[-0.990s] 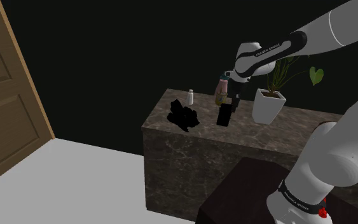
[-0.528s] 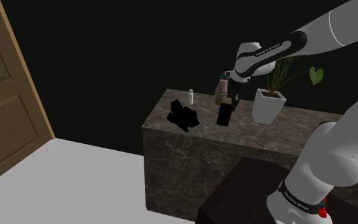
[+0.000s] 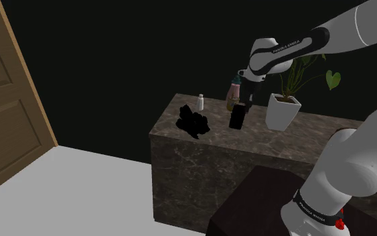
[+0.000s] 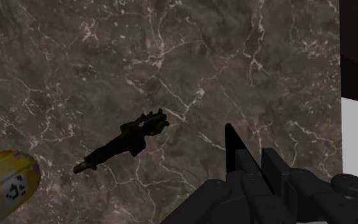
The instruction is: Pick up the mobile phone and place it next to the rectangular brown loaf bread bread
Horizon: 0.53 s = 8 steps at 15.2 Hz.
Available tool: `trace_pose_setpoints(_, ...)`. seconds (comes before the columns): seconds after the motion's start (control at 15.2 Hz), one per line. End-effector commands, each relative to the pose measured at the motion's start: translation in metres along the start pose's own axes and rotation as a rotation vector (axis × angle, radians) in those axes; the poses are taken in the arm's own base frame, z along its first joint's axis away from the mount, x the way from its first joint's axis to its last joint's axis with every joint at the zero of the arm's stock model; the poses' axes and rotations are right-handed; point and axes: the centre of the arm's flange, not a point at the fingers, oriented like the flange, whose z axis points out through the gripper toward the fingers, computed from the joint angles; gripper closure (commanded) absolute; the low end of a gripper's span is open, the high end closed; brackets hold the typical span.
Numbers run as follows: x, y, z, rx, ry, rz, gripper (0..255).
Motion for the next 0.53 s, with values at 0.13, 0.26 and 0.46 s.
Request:
trace_pose_setpoints(0.13, 0.000, 0.000, -0.022, 0.000, 0.000, 0.000, 255)
trace_pose_setpoints(0.26, -0.001, 0.000, -0.032, 0.000, 0.000, 0.000, 255)
trace_pose_setpoints(0.46, -0.001, 0.000, -0.048, 0.000, 0.000, 0.000, 255)
